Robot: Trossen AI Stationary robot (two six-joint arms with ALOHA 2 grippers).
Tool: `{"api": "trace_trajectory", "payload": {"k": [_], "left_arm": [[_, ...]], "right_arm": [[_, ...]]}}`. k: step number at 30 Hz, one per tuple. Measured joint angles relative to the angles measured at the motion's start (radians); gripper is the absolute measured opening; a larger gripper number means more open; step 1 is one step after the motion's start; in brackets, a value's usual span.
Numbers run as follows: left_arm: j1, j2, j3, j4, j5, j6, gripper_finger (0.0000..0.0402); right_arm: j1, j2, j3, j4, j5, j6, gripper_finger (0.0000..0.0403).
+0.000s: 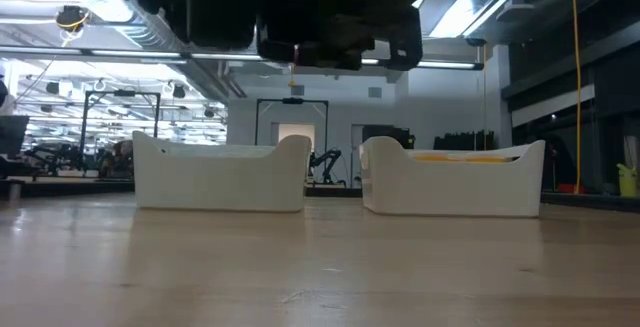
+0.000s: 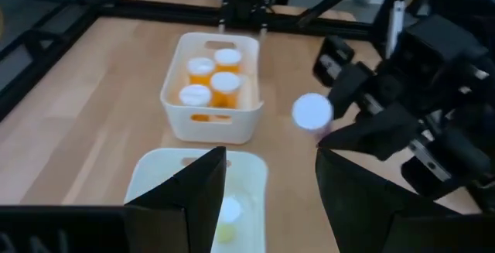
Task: Pick and place medicine bottles into bin by pill shape (circle, oval)
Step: Put the small pink pill bottle into the left white bin
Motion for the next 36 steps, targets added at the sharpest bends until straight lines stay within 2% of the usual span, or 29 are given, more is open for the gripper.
{"api": "trace_trajectory", "payload": {"k": [4,9,12,19,22,26,31,33,36], "left_arm": [[-0.037,0.0,0.005,-0.008,-0.006,-0.001,0.0194],[-0.07,0.0,0.005,-0.007,-0.069,-0.003,0.0194],[-0.085,0.0,0.005,-0.007,-0.095,-0.027,0.0194],[-0.11,0.0,0.005,-0.007,-0.109,-0.12,0.0194],[-0.125,0.0,0.005,-0.007,-0.109,-0.141,0.0194],[-0.152,0.0,0.005,-0.007,-0.108,-0.16,0.0194],[-0.184,0.0,0.005,-0.007,-0.108,-0.159,0.0194],[-0.194,0.0,0.005,-0.007,-0.108,-0.155,0.0194],[-0.202,0.0,0.005,-0.007,-0.108,-0.153,0.0194]], "right_arm": [[0.02,0.0,0.001,0.012,-0.021,0.028,0.0101],[0.064,0.0,0.001,0.041,-0.138,0.063,0.0101],[0.096,0.0,0.001,0.086,-0.173,0.108,0.0101],[0.18,0.0,0.001,0.307,-0.193,0.151,0.0101],[0.208,0.0,0.001,0.415,-0.237,0.226,0.0101],[0.234,0.0,0.001,0.555,-0.31,0.225,0.0101],[0.248,0.0,0.001,0.781,-0.323,0.051,0.0101],[0.249,-0.002,0.001,0.882,-0.338,-0.113,0.0101],[0.231,-0.015,0.001,1.078,-0.448,-0.454,0.0101]]}}
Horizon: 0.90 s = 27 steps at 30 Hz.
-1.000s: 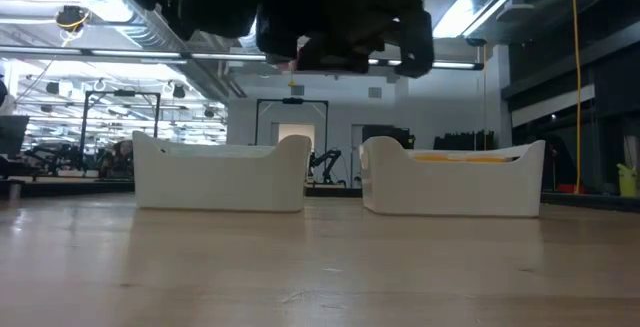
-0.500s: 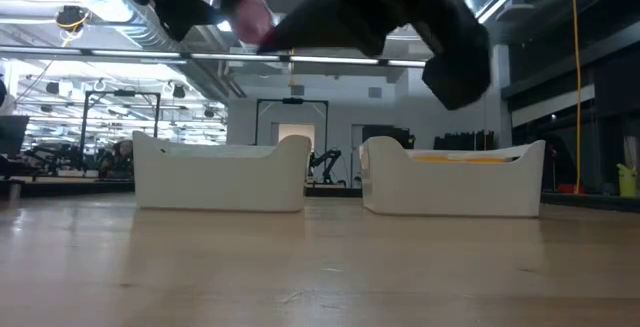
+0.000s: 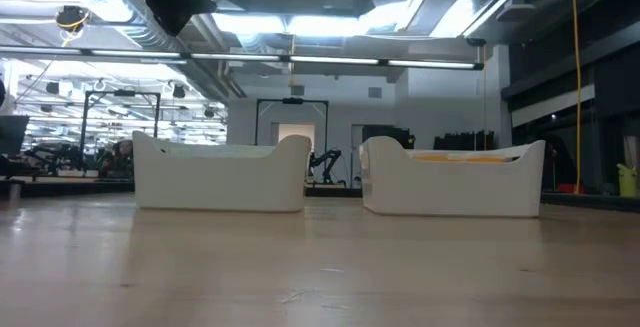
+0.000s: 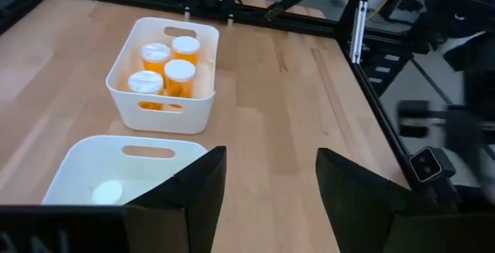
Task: Pick and place medicine bottles into bin by pill shape (circle, oval)
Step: Put the small pink pill bottle into the left white bin
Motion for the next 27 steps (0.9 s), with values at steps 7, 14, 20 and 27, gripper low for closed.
{"api": "trace_trajectory", "payload": {"k": [7,14,20,27], "left_arm": [[-0.002,0.0,0.0,-0.022,-0.001,0.001,0.0194],[-0.001,0.0,0.0,-0.088,-0.003,0.001,0.0194],[0.0,-0.002,0.0,-0.104,-0.054,0.002,0.0194],[0.0,-0.002,0.0,-0.098,-0.161,0.002,0.0194]], "right_arm": [[-0.111,-0.002,0.0,0.465,-0.44,-0.729,0.0101],[-0.166,-0.002,-0.041,0.551,-0.621,-0.931,0.0101],[-0.14,-0.002,-0.309,1.106,-0.532,-1.122,0.0101],[-0.141,-0.013,-0.702,1.656,-0.502,-1.113,0.0101]]}}
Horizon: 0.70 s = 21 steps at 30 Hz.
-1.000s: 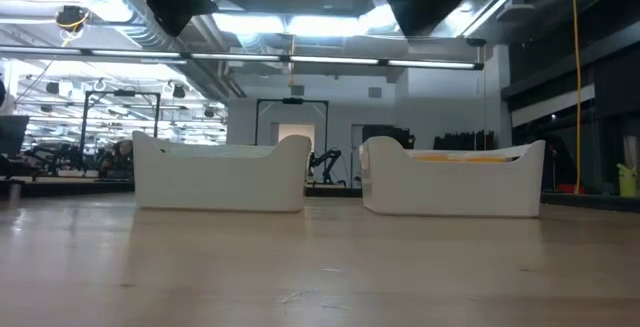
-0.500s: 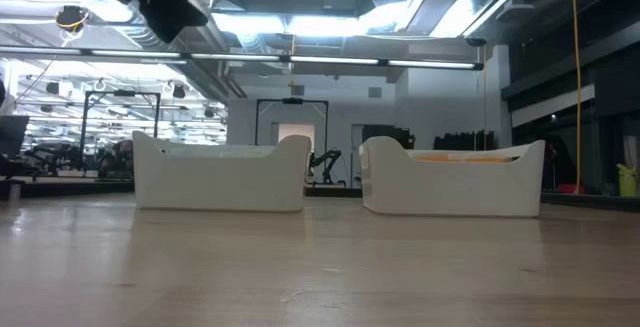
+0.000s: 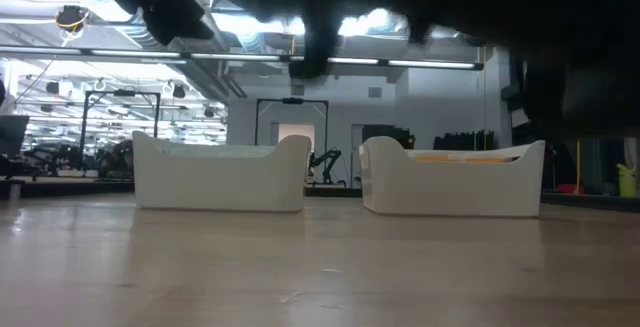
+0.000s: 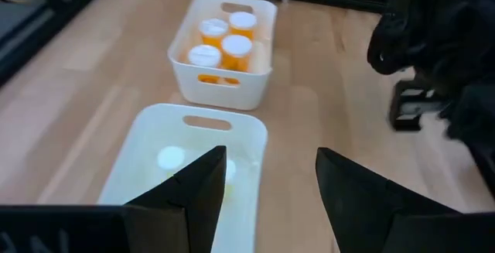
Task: Pick and place medicine bottles into bin by pill shape (circle, oval)
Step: Put the small pink pill bottle into the left white bin
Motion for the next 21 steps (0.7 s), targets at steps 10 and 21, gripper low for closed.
{"api": "trace_trajectory", "payload": {"k": [10,21], "left_arm": [[0.0,0.0,0.0,0.119,-0.023,-0.001,0.0194],[-0.053,0.031,0.0,0.106,0.179,0.158,0.0194]], "right_arm": [[-0.155,-0.105,-0.219,0.009,-0.256,0.118,0.0101],[-0.241,-0.105,-0.258,0.01,-0.28,0.15,0.0101]]}}
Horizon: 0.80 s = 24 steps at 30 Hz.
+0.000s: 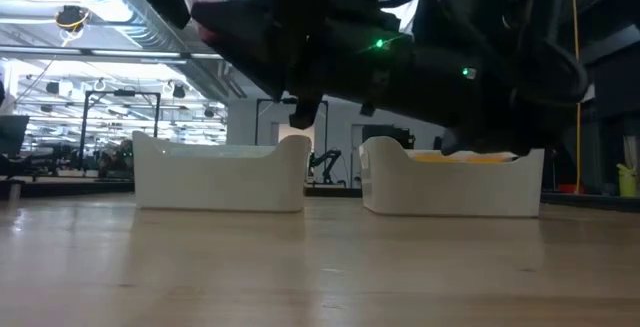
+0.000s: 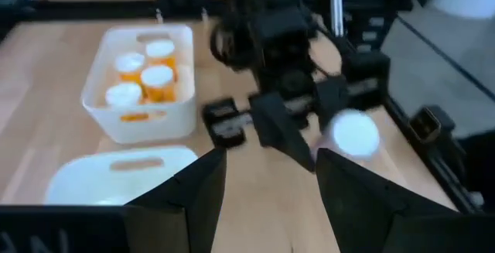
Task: Pick and place medicine bottles into bin by pill shape (circle, oval)
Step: Put the small pink pill bottle into the left white bin
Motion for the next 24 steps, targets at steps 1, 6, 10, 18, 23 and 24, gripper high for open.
{"api": "trace_trajectory", "payload": {"k": [1,6,10,18,23,24], "left_arm": [[-0.008,0.005,0.0,-0.011,0.0,0.002,0.0194],[-0.04,0.016,0.006,-0.035,-0.008,-0.001,0.0194],[-0.057,0.016,0.028,-0.052,-0.009,-0.001,0.0194],[-0.079,0.102,0.135,-0.21,-0.075,0.007,0.0194],[-0.079,0.181,0.232,-0.295,-0.066,0.055,0.0194],[-0.079,0.187,0.253,-0.314,-0.066,0.058,0.0194]], "right_arm": [[-0.006,0.0,0.0,0.0,0.0,-0.002,0.0101],[-0.034,0.0,0.0,0.0,0.0,0.0,0.0104],[-0.04,0.0,0.0,-0.001,0.001,0.001,0.0108],[-0.044,0.0,0.0,-0.001,0.001,0.002,0.0106],[-0.045,0.0,0.0,-0.001,0.001,0.001,0.0106],[-0.045,0.0,0.0,-0.001,0.001,0.001,0.0105]]}}
